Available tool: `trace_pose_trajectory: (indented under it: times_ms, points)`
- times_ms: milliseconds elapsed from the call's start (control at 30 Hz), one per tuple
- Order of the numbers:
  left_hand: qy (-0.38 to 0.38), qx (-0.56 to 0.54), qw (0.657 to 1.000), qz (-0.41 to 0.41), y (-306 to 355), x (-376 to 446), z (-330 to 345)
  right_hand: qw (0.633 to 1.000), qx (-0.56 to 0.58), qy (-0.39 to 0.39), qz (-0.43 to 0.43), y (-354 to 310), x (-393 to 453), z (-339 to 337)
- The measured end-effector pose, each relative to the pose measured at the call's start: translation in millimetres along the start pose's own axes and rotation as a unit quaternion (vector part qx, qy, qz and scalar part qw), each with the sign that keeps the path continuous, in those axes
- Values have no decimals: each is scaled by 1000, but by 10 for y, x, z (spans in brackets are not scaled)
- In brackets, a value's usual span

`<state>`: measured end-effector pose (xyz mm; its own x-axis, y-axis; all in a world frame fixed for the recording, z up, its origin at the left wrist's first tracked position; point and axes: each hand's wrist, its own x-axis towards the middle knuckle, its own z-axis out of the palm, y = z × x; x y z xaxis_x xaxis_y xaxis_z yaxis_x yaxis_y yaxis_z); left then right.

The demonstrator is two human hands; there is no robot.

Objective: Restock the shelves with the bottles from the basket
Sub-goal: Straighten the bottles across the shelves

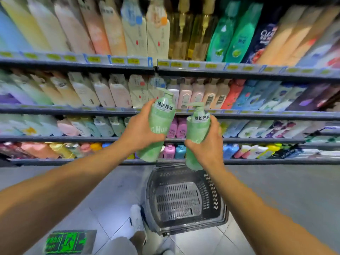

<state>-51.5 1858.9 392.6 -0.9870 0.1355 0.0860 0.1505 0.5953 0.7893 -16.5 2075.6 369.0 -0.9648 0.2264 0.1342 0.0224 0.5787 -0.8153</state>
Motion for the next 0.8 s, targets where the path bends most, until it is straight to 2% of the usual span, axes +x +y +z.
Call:
trace_pose_trajectory:
  times_ms: [267,533,800]
  points:
    - [113,-22,991,70,461,-65,-1298,992,3,35,-121,-1389,155,-124]
    - [190,-73,970,134,475,63,-2554,978,39,81,-189,-2606,323,249]
    - [209,-77,960,171,405,259,-3562,964,60,118,-231,-3544,567,595]
